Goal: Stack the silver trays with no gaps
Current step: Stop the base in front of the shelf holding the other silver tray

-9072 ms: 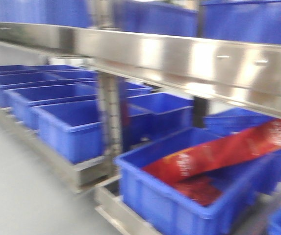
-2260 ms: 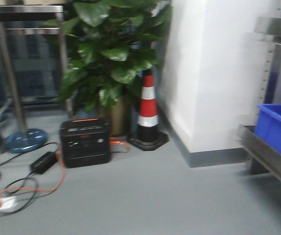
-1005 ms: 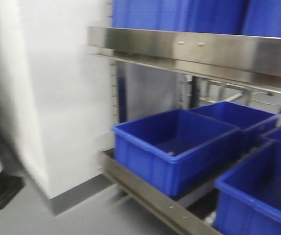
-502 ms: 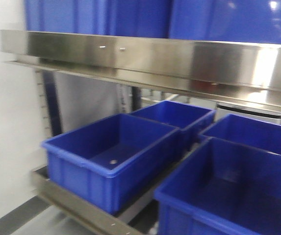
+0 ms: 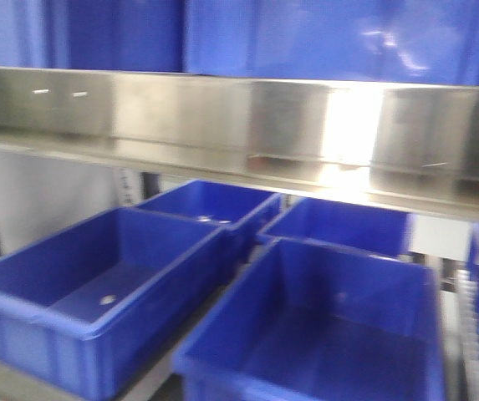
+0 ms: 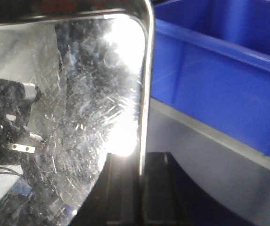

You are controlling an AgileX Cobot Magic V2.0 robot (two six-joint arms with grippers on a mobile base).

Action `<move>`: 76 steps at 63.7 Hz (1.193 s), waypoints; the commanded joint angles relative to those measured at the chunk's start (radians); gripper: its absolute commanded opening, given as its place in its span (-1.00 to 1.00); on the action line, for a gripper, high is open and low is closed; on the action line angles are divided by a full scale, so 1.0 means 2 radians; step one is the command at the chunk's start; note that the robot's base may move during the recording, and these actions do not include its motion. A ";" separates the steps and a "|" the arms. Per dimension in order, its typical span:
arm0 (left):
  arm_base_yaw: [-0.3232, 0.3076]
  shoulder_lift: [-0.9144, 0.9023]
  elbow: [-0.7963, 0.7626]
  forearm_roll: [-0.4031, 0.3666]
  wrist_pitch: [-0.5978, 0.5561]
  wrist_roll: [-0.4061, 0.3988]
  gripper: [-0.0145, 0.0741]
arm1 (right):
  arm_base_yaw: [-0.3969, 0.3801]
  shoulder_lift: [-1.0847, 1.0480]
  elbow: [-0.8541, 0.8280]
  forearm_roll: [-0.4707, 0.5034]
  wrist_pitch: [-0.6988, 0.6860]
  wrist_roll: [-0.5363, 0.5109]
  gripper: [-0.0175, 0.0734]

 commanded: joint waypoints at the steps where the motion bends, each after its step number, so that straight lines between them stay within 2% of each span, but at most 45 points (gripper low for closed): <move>1: -0.009 -0.004 -0.007 -0.029 -0.014 0.006 -0.72 | 0.008 -0.003 -0.004 0.011 -0.065 -0.006 -0.79; 76: -0.009 -0.004 -0.007 -0.029 -0.014 0.006 -0.72 | 0.008 -0.003 -0.004 0.011 -0.065 -0.006 -0.79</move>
